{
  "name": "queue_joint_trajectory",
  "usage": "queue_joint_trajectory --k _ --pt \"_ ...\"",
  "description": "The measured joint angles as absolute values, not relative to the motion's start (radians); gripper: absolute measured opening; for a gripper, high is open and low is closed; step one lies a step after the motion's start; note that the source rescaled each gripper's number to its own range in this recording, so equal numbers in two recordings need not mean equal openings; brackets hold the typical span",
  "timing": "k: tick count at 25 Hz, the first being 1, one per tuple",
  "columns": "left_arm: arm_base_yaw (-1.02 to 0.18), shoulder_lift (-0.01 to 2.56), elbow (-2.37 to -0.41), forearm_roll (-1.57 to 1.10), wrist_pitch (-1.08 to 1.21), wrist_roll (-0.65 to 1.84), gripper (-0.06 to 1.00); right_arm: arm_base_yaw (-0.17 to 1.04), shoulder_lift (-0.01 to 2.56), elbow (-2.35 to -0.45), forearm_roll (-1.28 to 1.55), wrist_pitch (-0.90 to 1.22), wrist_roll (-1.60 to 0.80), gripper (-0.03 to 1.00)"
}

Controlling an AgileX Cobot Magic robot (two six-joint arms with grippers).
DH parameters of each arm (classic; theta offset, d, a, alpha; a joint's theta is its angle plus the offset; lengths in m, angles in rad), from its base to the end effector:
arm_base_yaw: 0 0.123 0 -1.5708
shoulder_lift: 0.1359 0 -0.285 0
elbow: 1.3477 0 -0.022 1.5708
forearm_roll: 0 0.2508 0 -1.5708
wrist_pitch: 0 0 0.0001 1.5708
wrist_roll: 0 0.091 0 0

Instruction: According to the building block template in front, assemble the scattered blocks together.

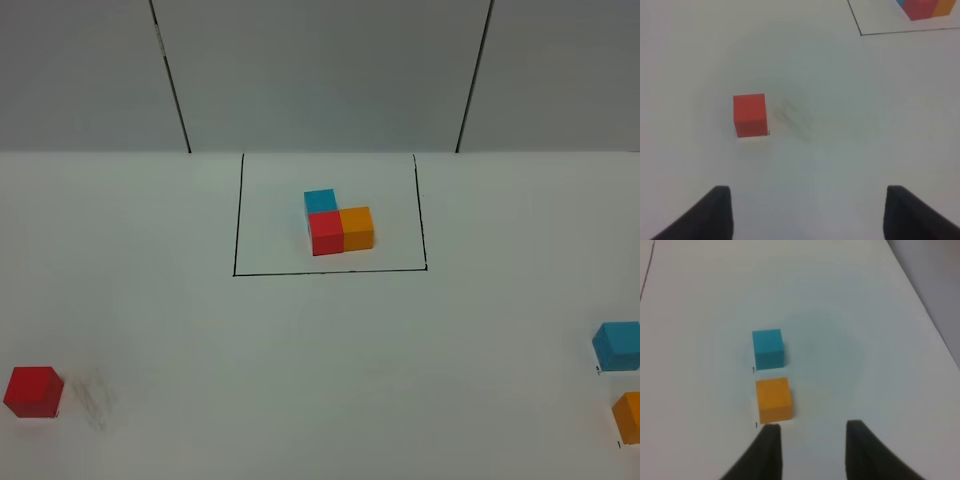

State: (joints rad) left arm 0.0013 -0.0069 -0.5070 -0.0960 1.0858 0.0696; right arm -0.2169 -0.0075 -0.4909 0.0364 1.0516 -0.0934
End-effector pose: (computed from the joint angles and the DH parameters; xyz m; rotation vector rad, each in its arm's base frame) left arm -0.0080 -0.0077 0.2775 0.0768 2.0510 -0.0710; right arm -0.0039 0.0038 0.2755 0.1244 2.0358 -0.1512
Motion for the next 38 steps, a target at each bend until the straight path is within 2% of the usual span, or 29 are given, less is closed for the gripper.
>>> queue_joint_trajectory --k 15,19,29,38 --pt "0.001 -0.003 -0.507 -0.096 1.084 0.066 0.53 -0.217 -0.008 -0.491 0.036 1.052 -0.093 0.00" --pt "0.001 0.064 -0.560 -0.096 1.042 0.045 0.53 -0.217 -0.008 -0.491 0.036 1.052 -0.093 0.00" --pt "0.001 0.595 -0.845 0.039 1.083 -0.123 0.53 -0.217 -0.008 -0.491 0.036 1.052 -0.093 0.00" --pt "0.001 1.066 -0.876 0.128 1.033 -0.139 0.53 -0.217 -0.008 -0.491 0.036 1.052 -0.093 0.00"
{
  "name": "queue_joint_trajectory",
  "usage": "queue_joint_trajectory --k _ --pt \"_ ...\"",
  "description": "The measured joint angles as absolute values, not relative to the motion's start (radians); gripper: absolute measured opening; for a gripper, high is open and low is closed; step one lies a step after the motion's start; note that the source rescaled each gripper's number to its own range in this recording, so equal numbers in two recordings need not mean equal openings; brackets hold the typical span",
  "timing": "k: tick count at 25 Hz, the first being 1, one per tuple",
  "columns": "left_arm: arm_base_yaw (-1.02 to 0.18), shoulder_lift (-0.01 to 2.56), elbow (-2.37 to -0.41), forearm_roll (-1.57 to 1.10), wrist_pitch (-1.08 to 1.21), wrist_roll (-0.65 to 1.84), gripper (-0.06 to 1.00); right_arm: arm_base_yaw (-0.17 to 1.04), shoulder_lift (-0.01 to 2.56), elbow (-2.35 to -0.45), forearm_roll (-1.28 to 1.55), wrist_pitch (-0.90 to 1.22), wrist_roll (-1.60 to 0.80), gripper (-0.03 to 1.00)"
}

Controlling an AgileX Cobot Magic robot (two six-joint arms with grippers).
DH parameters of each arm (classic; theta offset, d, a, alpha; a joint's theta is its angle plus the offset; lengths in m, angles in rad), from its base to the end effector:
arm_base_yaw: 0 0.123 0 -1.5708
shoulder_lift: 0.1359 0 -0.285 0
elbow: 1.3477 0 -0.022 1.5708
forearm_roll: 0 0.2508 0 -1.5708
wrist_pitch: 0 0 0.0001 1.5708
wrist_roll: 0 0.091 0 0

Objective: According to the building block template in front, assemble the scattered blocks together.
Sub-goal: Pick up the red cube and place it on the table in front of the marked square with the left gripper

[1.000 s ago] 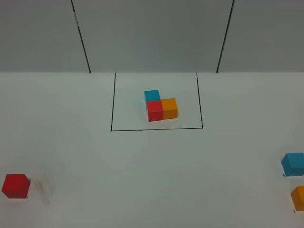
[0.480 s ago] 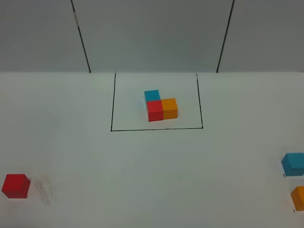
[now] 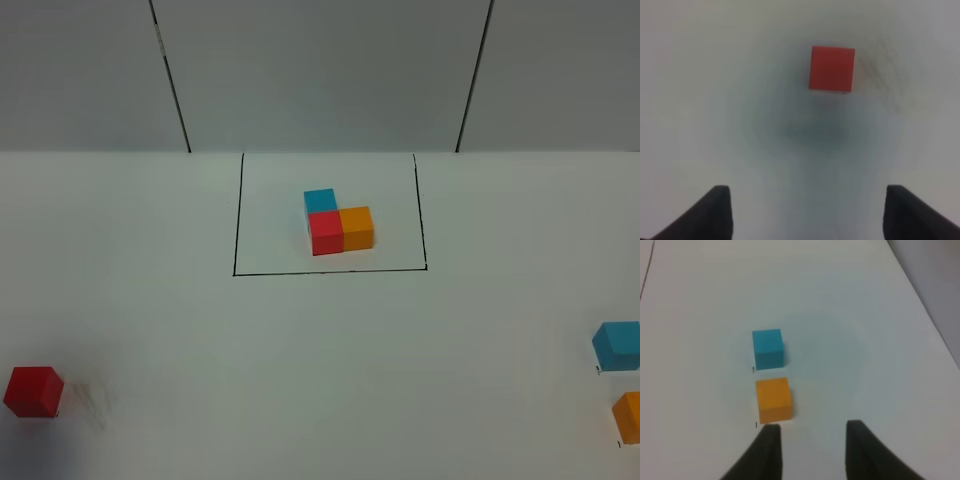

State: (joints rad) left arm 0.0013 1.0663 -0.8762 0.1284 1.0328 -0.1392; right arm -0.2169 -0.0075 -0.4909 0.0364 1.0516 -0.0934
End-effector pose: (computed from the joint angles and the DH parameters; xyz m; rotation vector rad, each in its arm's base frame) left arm 0.1874 0.0103 0.3031 -0.1335 2.6936 0.1270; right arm -0.0039 0.0038 0.2755 0.1244 2.0358 -0.1512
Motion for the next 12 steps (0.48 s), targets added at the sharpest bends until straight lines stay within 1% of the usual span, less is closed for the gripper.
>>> queue_joint_trajectory --k 4,12 --pt "0.001 1.186 -0.876 0.128 0.939 -0.141 0.53 -0.217 -0.008 -0.491 0.036 1.052 -0.093 0.00" --pt "0.001 1.334 -0.875 0.128 0.785 -0.141 0.53 -0.217 -0.008 -0.491 0.036 1.052 -0.093 0.00"
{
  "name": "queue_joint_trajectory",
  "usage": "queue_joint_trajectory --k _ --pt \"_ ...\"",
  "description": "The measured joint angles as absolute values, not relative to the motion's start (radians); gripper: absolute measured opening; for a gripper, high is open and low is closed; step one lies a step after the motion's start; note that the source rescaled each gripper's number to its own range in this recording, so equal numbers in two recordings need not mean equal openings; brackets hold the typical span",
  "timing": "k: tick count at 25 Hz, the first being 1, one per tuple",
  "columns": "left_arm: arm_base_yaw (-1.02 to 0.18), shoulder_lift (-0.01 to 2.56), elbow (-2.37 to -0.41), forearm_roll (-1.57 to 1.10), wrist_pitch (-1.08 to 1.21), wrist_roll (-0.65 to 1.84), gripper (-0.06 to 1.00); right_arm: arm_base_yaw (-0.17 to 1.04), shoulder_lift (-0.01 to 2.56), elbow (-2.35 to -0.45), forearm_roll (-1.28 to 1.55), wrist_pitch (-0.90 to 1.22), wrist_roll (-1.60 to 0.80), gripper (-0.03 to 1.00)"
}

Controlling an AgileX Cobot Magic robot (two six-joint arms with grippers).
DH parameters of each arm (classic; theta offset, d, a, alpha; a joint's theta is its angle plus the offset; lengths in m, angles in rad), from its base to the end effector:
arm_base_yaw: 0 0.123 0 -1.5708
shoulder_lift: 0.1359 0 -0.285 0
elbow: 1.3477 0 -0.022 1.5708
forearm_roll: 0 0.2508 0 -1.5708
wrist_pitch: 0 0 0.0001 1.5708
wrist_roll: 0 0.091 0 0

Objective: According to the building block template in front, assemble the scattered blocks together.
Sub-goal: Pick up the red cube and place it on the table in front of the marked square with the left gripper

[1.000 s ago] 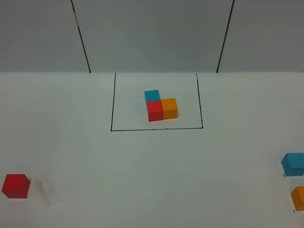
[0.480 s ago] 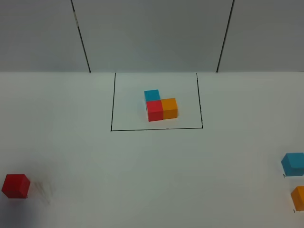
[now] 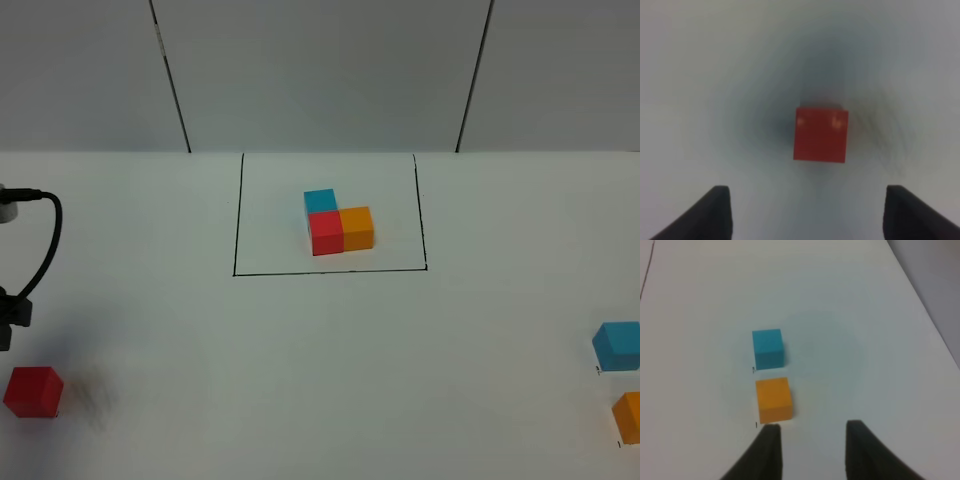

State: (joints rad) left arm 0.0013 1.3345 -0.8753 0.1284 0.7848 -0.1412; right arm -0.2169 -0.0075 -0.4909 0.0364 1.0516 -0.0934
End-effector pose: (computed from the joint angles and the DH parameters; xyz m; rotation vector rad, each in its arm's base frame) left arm 0.2498 0.0086 0.2530 -0.0960 2.7179 0.1092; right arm -0.0039 0.0038 0.2755 0.1244 2.0358 -0.1512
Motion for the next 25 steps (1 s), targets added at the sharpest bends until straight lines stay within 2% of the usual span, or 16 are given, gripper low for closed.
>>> queue_joint_trajectory --k 13,25 --pt "0.001 1.522 -0.705 0.128 0.470 -0.160 0.53 -0.217 -0.008 -0.491 0.036 1.052 -0.093 0.00" --pt "0.001 1.610 -0.704 0.155 0.415 -0.179 0.53 -0.217 -0.008 -0.491 0.036 1.052 -0.093 0.00"
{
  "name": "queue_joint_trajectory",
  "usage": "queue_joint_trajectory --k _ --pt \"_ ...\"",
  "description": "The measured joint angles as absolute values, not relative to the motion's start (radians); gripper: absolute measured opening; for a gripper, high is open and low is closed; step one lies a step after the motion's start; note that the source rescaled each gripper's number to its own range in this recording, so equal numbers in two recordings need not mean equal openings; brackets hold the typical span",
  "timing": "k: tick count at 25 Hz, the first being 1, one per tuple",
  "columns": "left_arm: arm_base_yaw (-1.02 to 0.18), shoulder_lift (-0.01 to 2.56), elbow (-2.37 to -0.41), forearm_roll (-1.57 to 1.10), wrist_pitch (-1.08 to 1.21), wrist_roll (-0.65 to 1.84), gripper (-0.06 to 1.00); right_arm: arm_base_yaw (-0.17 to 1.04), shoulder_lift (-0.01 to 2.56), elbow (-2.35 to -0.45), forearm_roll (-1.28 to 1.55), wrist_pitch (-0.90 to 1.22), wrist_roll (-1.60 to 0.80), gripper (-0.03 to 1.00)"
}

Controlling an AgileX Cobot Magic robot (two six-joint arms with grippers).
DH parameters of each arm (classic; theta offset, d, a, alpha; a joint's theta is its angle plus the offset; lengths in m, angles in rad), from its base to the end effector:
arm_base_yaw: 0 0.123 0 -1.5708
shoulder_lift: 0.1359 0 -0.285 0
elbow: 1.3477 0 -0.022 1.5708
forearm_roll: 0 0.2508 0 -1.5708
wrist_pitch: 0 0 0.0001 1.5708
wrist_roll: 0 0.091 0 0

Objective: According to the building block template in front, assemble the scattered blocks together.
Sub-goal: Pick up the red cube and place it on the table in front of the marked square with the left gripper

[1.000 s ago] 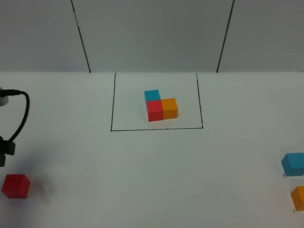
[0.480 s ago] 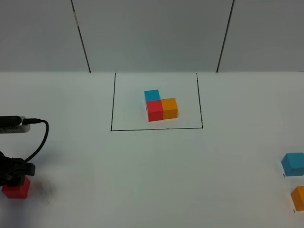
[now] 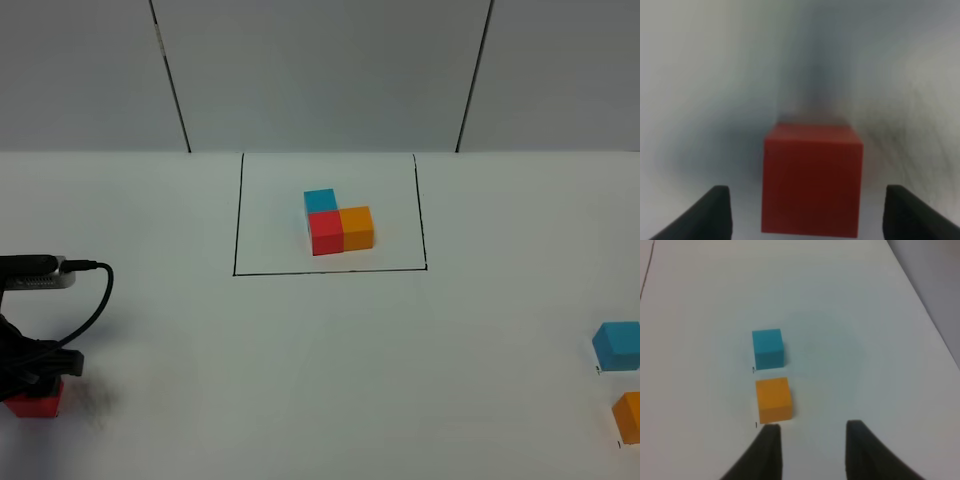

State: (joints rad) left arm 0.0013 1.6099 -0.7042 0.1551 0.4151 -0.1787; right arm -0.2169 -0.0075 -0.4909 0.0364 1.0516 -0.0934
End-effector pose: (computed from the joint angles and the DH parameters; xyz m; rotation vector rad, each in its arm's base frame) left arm 0.2674 0.0060 0.1500 -0.0680 2.7971 0.0787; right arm -0.0039 0.0038 0.2755 0.1244 2.0358 -0.1512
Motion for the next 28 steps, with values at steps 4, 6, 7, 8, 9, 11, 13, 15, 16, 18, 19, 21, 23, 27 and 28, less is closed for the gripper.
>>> queue_joint_trajectory --k 4,6,7,8,9,11,13,15,16,18,19,21,23,27,28 --pt "0.001 1.647 -0.704 0.159 0.397 -0.179 0.53 -0.217 -0.008 -0.491 0.036 1.052 -0.093 0.00" --pt "0.001 1.665 -0.704 0.159 0.390 -0.179 0.53 -0.217 -0.008 -0.491 0.036 1.052 -0.093 0.00" --pt "0.001 1.672 -0.704 0.161 0.384 -0.179 0.53 -0.217 -0.008 -0.491 0.036 1.052 -0.093 0.00" --pt "0.001 1.680 -0.704 0.161 0.377 -0.179 0.53 -0.217 -0.008 -0.491 0.036 1.052 -0.093 0.00" --pt "0.001 1.687 -0.704 0.161 0.369 -0.179 0.53 -0.217 -0.008 -0.491 0.036 1.052 -0.093 0.00" --pt "0.001 1.699 -0.704 0.162 0.353 -0.179 0.53 -0.217 -0.008 -0.491 0.036 1.052 -0.093 0.00" --pt "0.001 1.713 -0.704 0.162 0.336 -0.180 0.53 -0.217 -0.008 -0.491 0.036 1.052 -0.093 0.00" --pt "0.001 1.724 -0.705 0.162 0.325 -0.180 0.52 -0.217 -0.008 -0.491 0.036 1.052 -0.093 0.00" --pt "0.001 1.727 -0.705 0.162 0.322 -0.180 0.49 -0.217 -0.008 -0.491 0.036 1.052 -0.093 0.00" --pt "0.001 1.733 -0.705 0.162 0.319 -0.180 0.35 -0.217 -0.008 -0.491 0.036 1.052 -0.093 0.00" --pt "0.001 1.734 -0.705 0.162 0.317 -0.180 0.21 -0.217 -0.008 -0.491 0.036 1.052 -0.093 0.00" --pt "0.001 1.734 -0.705 0.162 0.315 -0.180 0.00 -0.217 -0.008 -0.491 0.036 1.052 -0.093 0.00" --pt "0.001 1.734 -0.705 0.162 0.315 -0.177 0.00 -0.217 -0.008 -0.491 0.036 1.052 -0.092 0.00" --pt "-0.001 1.727 -0.705 0.178 0.310 -0.149 0.00 -0.217 -0.008 -0.491 0.036 1.052 -0.092 0.00" --pt "-0.004 1.718 -0.710 0.181 0.313 -0.135 0.00 -0.217 -0.008 -0.491 0.036 1.052 -0.092 0.00"
